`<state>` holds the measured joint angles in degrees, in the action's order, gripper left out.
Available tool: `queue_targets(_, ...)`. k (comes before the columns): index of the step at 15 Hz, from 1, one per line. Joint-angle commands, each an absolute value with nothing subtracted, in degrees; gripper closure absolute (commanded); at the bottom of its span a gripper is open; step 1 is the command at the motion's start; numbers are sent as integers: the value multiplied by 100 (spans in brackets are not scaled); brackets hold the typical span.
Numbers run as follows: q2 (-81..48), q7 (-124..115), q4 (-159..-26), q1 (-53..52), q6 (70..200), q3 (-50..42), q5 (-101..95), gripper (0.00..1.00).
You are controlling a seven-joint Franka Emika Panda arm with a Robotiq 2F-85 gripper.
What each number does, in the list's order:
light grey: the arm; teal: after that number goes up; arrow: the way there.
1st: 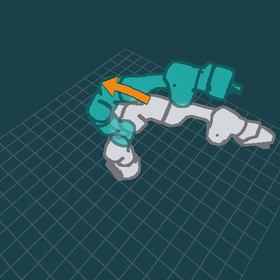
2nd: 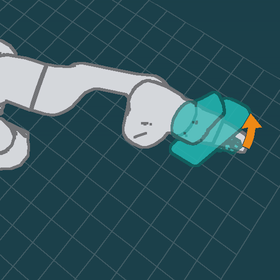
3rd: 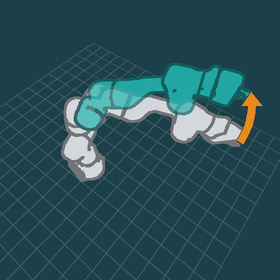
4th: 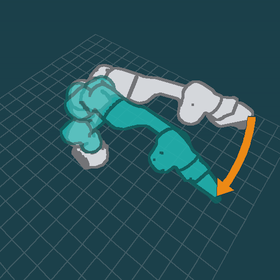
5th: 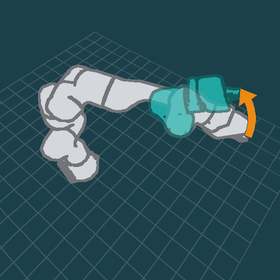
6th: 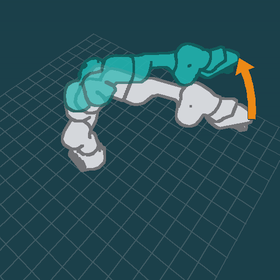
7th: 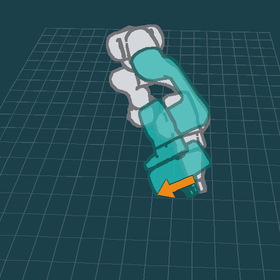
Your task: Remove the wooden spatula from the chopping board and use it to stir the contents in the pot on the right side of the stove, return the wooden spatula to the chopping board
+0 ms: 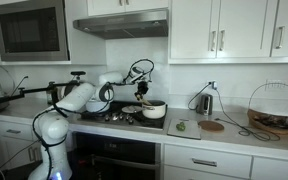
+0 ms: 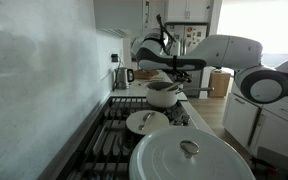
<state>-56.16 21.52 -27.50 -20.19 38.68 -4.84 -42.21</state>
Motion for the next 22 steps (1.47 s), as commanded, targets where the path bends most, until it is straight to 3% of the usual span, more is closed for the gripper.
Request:
queue_targets(1,-5708,1907,-2520,-1964,3976,-514,-4071,93)
queue_targets(22,-5539,2088,-2493,-1922,3761,-636,-4117,93)
